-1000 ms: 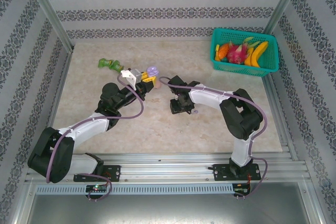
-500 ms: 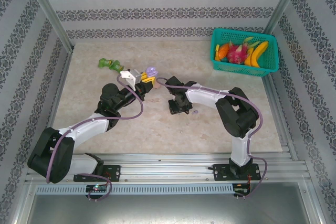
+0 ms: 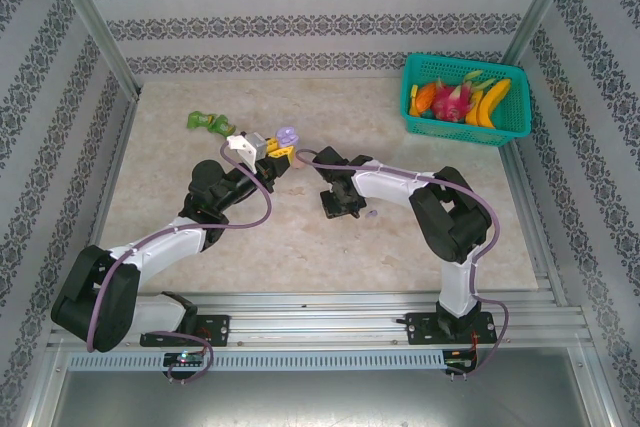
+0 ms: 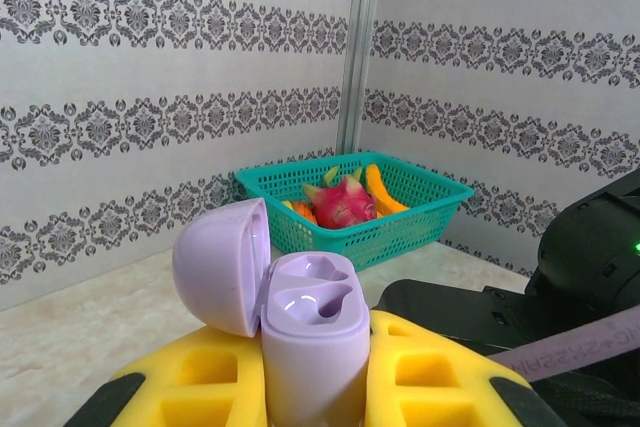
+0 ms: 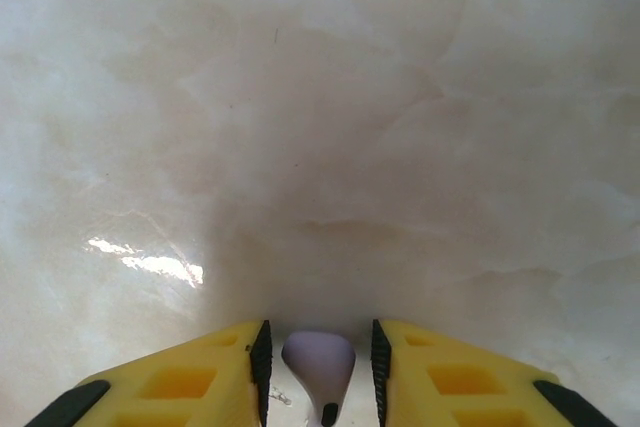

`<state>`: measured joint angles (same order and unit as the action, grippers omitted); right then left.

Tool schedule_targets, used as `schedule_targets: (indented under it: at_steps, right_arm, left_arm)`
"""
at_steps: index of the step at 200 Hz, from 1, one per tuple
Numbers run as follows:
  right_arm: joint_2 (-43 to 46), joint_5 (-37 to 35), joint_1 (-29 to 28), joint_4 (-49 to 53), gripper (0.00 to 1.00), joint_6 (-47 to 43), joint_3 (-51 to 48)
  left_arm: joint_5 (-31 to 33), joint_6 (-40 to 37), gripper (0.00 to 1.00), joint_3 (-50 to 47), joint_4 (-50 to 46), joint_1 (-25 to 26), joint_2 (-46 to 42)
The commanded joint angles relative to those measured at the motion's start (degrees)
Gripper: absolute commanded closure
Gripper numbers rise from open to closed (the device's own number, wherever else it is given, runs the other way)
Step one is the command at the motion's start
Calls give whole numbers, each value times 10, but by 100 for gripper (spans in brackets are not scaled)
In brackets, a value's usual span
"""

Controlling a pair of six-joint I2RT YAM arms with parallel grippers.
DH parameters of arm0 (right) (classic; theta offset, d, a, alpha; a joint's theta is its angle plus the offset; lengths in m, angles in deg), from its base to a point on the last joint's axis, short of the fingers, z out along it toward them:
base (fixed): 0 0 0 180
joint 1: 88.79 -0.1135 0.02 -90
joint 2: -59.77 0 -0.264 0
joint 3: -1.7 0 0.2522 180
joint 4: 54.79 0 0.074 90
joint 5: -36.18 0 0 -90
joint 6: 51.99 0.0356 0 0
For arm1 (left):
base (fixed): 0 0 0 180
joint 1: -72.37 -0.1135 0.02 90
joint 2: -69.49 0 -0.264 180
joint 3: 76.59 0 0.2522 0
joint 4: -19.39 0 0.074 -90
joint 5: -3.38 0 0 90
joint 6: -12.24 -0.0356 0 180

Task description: Insert the wireless bluetooth earbuds into the charging case

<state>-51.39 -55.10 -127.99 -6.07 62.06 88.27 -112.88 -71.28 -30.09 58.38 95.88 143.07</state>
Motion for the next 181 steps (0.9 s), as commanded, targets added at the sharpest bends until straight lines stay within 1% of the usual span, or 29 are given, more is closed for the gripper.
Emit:
schedule_targets:
  at_steps: [1, 42, 80, 181]
  right_arm:
    - [-4, -7, -11, 13, 68, -2, 4]
    - [-4, -9, -13, 13, 75, -1, 4]
    - [12, -15, -13, 12, 76, 2, 0]
    - [139, -53, -4, 7, 80, 13, -50]
  left_arm:
    - [3, -3, 100, -4, 26, -6, -12]
    - [4, -1, 100, -3, 26, -6, -10]
    - [3, 1, 100, -2, 24, -6, -10]
    - [4, -1, 100, 6, 14, -6, -10]
